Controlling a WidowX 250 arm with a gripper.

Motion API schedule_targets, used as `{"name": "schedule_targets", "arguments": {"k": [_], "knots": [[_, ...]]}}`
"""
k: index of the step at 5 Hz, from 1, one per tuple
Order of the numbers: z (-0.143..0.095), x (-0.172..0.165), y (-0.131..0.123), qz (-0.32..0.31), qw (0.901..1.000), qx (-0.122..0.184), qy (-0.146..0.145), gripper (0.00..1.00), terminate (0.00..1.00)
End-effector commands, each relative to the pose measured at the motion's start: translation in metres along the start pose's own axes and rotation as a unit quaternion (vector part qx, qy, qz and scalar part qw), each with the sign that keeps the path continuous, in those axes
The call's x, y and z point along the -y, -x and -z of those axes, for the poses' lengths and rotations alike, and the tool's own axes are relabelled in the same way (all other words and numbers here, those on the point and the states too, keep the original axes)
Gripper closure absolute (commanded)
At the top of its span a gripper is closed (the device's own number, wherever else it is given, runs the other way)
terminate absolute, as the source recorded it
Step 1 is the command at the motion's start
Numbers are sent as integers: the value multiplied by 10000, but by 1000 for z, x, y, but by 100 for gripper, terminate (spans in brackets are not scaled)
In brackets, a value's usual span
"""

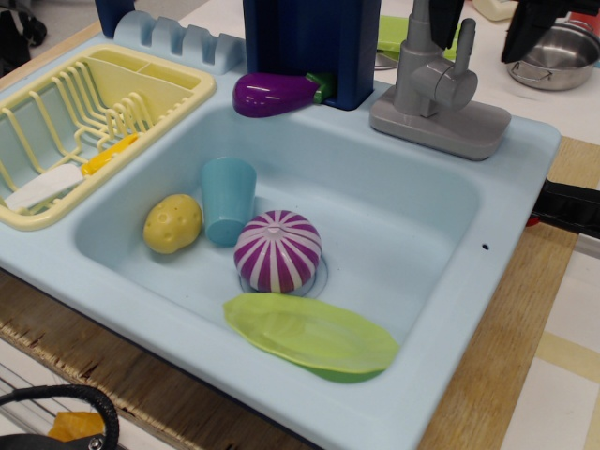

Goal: Turn lever vertical to-front

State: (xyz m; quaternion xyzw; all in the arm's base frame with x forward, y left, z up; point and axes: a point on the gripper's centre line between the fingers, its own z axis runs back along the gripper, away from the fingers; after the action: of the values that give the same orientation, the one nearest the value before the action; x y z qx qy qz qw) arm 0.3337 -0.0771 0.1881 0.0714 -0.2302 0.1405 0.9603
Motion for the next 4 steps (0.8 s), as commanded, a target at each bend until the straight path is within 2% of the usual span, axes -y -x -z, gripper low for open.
{"name": "schedule_targets", "arguments": {"k": [1,3,4], "knots": [[-2,0,0,-210,9997,147,41,100,0],[-10,0,12,-272,9996,-35,40,100,0],[-17,-6,24,-202,9990,-378,128,100,0]]}}
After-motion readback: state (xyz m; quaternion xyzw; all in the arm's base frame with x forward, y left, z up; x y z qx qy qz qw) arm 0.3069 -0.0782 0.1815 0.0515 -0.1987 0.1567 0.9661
